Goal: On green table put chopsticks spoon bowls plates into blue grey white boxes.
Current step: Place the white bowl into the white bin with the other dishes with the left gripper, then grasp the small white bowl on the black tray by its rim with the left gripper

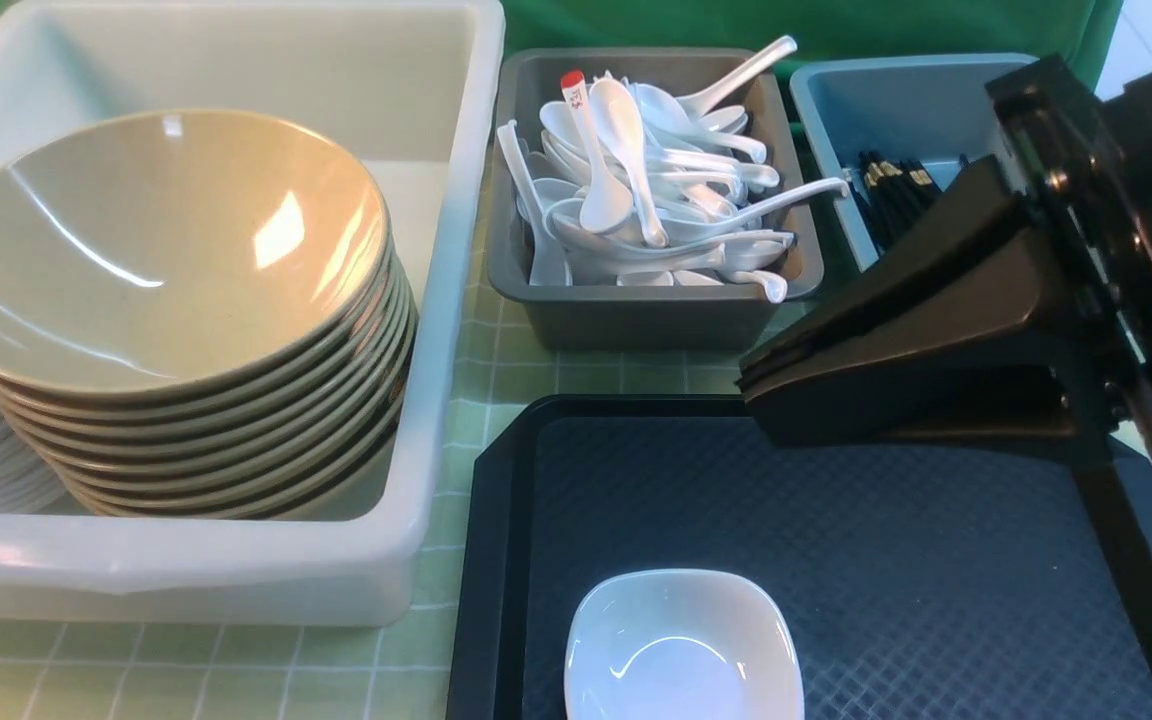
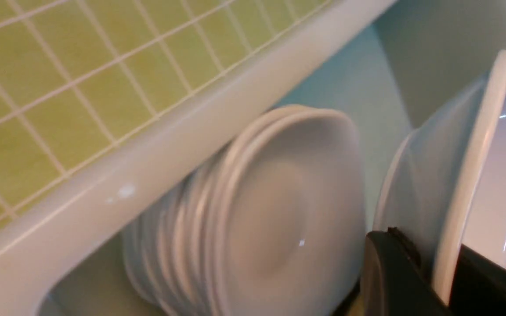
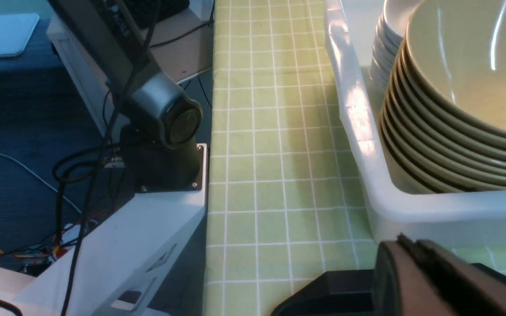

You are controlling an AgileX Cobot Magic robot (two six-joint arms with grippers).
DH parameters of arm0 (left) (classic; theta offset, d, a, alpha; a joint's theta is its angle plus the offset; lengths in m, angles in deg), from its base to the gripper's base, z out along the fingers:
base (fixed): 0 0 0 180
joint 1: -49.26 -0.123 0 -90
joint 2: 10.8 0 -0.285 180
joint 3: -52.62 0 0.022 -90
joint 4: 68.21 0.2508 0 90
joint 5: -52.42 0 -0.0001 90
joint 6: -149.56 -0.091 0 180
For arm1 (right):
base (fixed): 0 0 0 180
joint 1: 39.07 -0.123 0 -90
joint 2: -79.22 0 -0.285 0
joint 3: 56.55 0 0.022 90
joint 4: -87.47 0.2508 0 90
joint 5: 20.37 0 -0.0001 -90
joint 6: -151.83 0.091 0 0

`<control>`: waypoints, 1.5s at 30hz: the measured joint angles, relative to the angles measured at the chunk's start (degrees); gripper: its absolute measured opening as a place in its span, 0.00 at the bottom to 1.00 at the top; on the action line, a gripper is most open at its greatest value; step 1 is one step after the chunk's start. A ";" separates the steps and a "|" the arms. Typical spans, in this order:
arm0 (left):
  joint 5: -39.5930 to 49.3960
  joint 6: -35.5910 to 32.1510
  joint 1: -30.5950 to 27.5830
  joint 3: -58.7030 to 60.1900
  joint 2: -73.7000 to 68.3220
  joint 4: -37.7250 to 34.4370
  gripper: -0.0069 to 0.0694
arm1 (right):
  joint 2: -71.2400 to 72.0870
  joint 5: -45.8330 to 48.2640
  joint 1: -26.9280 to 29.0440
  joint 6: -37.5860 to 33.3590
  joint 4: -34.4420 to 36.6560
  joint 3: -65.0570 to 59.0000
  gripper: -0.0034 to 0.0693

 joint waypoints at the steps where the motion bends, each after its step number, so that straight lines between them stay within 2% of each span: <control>1: -0.14 0.34 0.00 0.69 -0.28 0.45 0.11 | 0.00 0.00 0.00 0.00 -0.05 0.00 0.09; 9: -5.91 3.71 2.14 7.19 -0.40 3.71 0.12 | 0.00 -1.29 0.00 0.00 -0.44 0.00 0.10; 12: -6.38 5.65 3.14 7.76 -0.40 5.44 0.17 | 0.00 -1.29 0.00 0.00 -0.49 0.00 0.11; 19: -6.12 9.45 4.41 5.52 -0.40 13.29 0.49 | 0.00 -1.34 -0.04 0.54 -1.83 0.00 0.12; 21: -2.98 10.15 4.75 1.97 -0.40 16.72 0.66 | 0.00 -1.34 -0.04 1.61 -2.92 0.00 0.13; 23: 1.50 10.34 5.71 -1.60 -0.40 20.50 0.80 | 0.00 -1.27 -0.04 3.52 -3.98 0.00 0.13; 25: 6.30 10.41 7.01 -5.35 -0.40 24.25 0.89 | 0.38 -1.27 -0.04 6.69 -6.25 0.00 0.13; 26: 7.31 10.35 7.39 -6.22 -0.33 24.57 0.90 | 0.56 -1.27 -0.04 7.56 -7.00 0.00 0.13; 27: 10.63 9.82 9.13 -9.16 0.08 26.21 0.95 | 1.45 -1.13 -0.04 10.91 -10.34 0.00 0.13; 30: 14.03 6.35 14.32 -13.29 1.94 26.35 0.96 | 4.21 0.23 -0.04 18.26 -18.00 0.00 0.13; 32: 14.75 0.26 21.77 -15.28 5.07 23.43 0.96 | 7.21 2.39 -0.04 23.76 -23.98 -0.21 0.13; 34: 15.43 -6.73 31.73 -15.70 7.70 19.62 0.96 | 10.80 3.15 -0.04 26.20 -27.55 -1.68 0.14; 35: 15.48 -7.39 32.61 -15.70 7.88 19.30 0.96 | 11.15 3.26 -0.04 26.28 -27.72 -1.87 0.14; 37: 16.32 -16.14 44.36 -15.72 8.88 16.07 0.95 | 15.93 3.52 -0.04 26.97 -28.80 -4.88 0.14; 38: 16.38 -16.73 45.29 -15.72 8.88 15.87 0.94 | 16.64 3.52 -0.04 27.03 -28.81 -5.13 0.15; 40: 16.48 -24.21 57.50 -15.72 7.00 14.74 0.89 | 21.19 3.19 -0.04 27.02 -28.91 -8.55 0.15; 42: 16.42 -27.06 63.01 -15.72 4.99 14.73 0.85 | 22.90 2.97 -0.04 27.02 -28.91 -9.85 0.15; 43: 15.82 -29.76 68.03 -15.72 2.21 14.94 0.81 | 23.99 2.81 -0.04 27.02 -28.91 -10.63 0.15; 45: 15.00 -32.94 71.92 -15.72 -0.66 15.43 0.79 | 24.71 2.57 -0.04 27.02 -28.91 -11.38 0.16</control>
